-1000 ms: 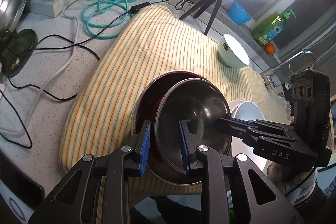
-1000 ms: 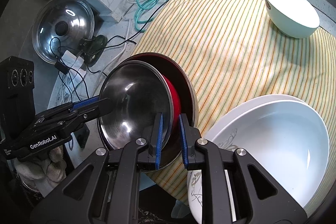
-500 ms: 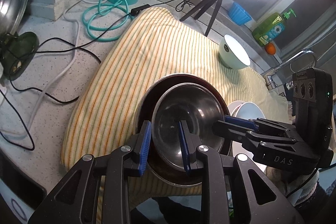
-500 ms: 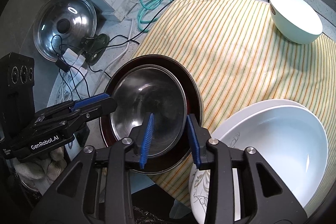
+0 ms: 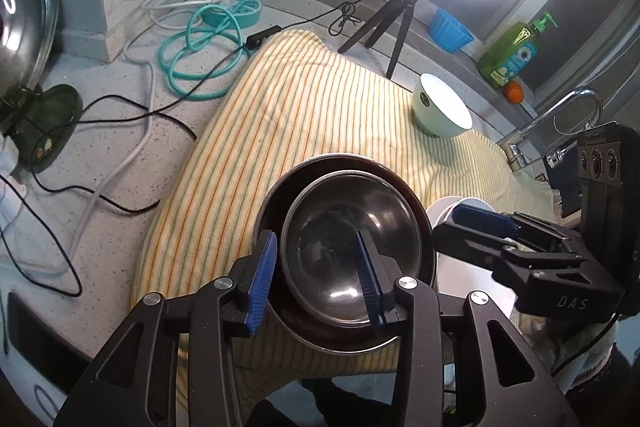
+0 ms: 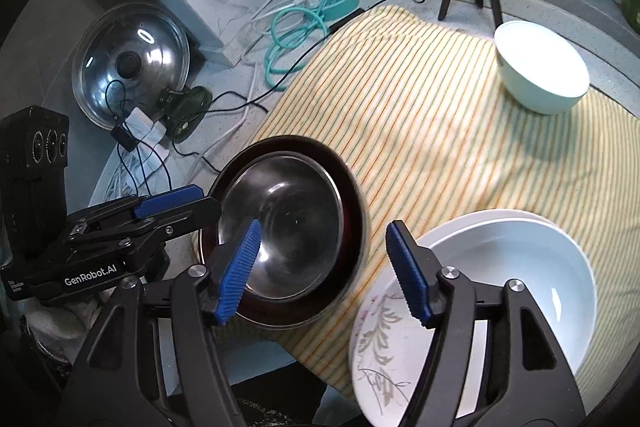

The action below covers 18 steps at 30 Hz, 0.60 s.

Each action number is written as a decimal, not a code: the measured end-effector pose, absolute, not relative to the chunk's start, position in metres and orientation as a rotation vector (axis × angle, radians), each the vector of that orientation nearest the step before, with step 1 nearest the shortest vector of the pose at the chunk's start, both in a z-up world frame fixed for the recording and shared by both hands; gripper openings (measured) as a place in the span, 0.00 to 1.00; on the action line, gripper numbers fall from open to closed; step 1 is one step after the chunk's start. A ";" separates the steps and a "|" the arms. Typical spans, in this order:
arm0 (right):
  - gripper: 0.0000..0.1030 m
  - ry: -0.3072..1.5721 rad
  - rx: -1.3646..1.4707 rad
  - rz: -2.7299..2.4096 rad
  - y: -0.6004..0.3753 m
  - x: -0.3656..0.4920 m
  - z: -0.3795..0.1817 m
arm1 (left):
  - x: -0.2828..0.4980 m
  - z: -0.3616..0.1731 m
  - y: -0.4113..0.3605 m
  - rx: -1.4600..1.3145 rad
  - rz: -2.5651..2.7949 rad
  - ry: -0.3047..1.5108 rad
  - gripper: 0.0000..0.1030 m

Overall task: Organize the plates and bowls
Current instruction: 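Move both tools to the pale blue-white bowl and grip its rim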

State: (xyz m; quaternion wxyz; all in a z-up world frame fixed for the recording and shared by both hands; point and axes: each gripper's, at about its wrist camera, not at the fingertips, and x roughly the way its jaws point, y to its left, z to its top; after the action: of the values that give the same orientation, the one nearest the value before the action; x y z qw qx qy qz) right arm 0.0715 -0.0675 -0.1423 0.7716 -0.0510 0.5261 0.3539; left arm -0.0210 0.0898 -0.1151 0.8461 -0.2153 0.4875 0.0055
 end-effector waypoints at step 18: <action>0.81 1.022 0.045 0.577 -0.164 0.108 -0.111 | 0.014 -0.097 0.064 -0.371 -0.030 0.987 0.52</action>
State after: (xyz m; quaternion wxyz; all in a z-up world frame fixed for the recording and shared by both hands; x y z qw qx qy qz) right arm 0.1079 -0.1638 -0.1110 0.8325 0.0212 0.4823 0.2720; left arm 0.0143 0.0636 -0.0973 0.8642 -0.1770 0.4707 -0.0141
